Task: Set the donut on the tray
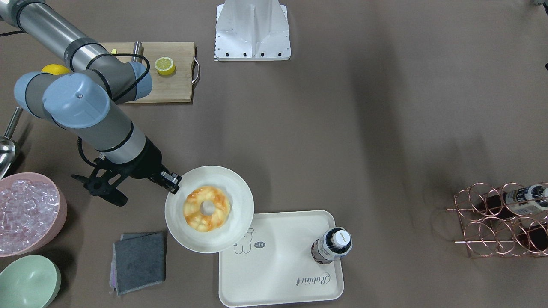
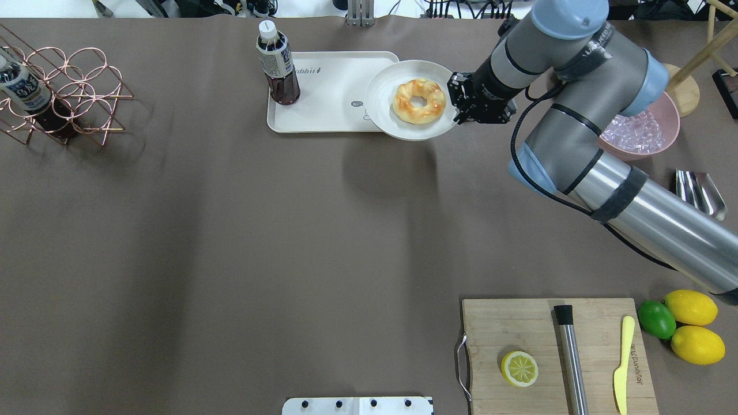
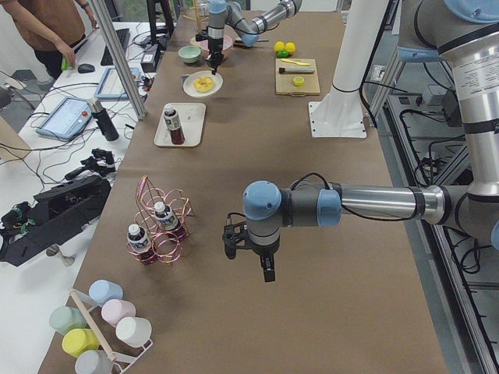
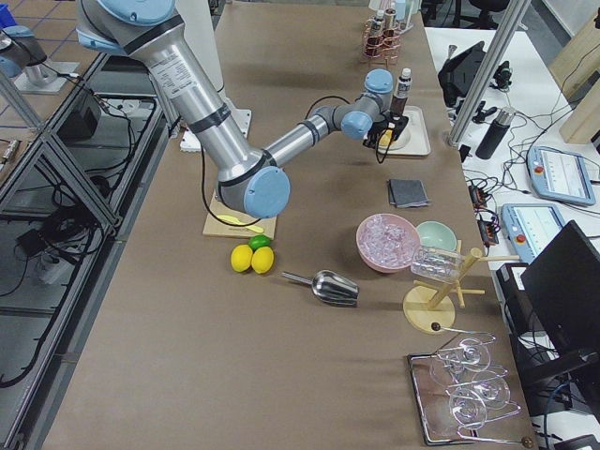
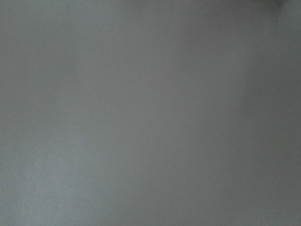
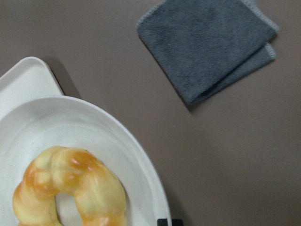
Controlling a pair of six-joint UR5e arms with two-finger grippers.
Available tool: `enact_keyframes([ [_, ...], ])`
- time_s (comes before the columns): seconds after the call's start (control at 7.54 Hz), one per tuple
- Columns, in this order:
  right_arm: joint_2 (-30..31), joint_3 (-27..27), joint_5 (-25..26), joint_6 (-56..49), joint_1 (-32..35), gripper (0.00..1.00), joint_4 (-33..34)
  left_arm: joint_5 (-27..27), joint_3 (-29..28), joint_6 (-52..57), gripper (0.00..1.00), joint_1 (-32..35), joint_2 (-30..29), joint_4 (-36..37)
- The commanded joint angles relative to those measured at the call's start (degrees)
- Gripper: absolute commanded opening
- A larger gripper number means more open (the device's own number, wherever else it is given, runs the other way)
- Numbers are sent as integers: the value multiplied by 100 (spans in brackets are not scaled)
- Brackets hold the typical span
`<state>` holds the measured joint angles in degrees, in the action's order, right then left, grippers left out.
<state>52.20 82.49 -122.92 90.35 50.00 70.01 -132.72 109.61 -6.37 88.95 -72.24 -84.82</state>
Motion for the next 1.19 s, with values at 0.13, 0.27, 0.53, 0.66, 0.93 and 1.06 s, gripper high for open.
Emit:
enact_keyframes([
  [0.13,-1226,-1740,92,439,-227,0,-838,0,8,5,98,8,35,0],
  [0.27,-1577,-2136,328,518,-385,0,-840,0,8,5,98,8,35,0],
  [0.53,-1949,-2710,566,694,-447,0,-857,0,-1,5,98,8,43,-96],
  [0.66,-2020,-2938,672,738,-456,0,-866,0,-1,5,98,8,44,-105],
  [0.93,-2371,-3553,761,940,-492,0,-1128,0,-1,5,98,8,44,-105],
  [1.06,-2398,-3712,787,958,-492,0,-1261,0,-1,5,98,8,44,-105],
])
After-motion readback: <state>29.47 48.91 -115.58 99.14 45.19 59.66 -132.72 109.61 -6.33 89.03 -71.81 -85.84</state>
